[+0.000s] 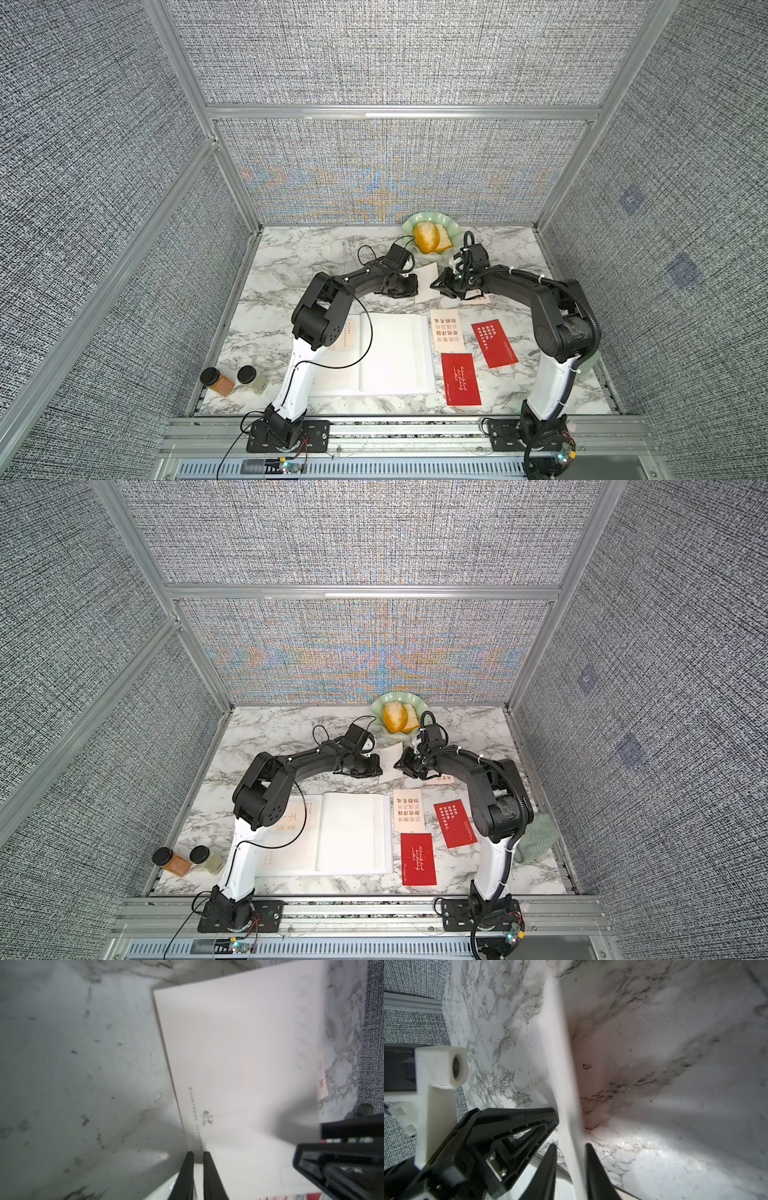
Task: Place the photos into the photo albums
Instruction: Pick up the photo at the center of the board.
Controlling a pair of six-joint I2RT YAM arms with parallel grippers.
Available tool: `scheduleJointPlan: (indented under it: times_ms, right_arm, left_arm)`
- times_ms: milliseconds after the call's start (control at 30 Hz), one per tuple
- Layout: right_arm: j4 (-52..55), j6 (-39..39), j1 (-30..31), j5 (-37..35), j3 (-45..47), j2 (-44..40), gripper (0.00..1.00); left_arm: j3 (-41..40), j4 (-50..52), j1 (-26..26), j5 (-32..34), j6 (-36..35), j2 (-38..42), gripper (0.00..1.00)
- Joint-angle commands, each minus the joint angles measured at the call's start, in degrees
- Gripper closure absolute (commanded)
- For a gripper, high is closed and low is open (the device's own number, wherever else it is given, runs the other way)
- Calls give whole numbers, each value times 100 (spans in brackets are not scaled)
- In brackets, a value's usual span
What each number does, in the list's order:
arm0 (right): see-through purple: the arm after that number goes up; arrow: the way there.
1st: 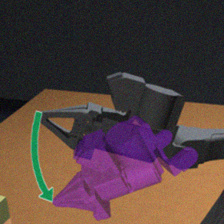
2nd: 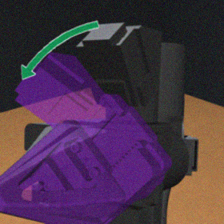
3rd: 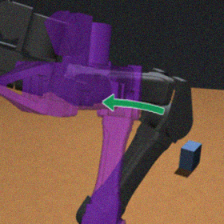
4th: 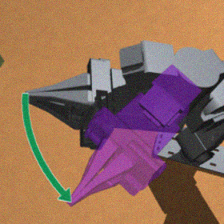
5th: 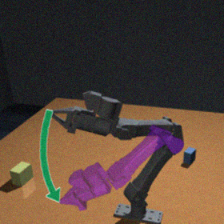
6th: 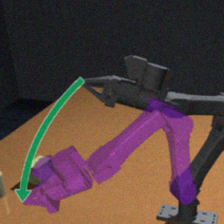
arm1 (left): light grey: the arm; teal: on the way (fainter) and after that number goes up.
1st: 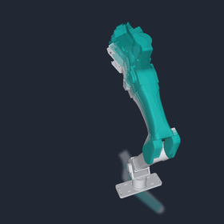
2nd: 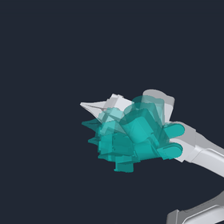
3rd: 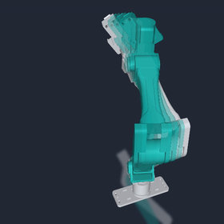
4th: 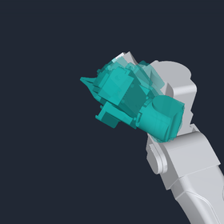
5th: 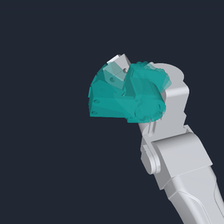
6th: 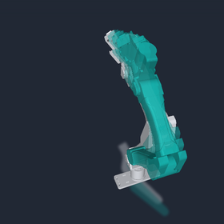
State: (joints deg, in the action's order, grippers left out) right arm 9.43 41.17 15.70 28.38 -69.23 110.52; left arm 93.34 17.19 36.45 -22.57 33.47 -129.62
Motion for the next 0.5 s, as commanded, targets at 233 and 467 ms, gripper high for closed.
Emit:
scheduleJointPlan:
  times_ms: [233, 467]
  right_arm:
    - [-78, -61, -5, 30, -60, 39, 78]
    - [-55, -92, 3, 67, -60, -29, 100]
  left_arm:
    - [-53, -15, -80, -253, 28, 90, 86]
    - [-110, -70, -103, -292, 36, 159, 86]
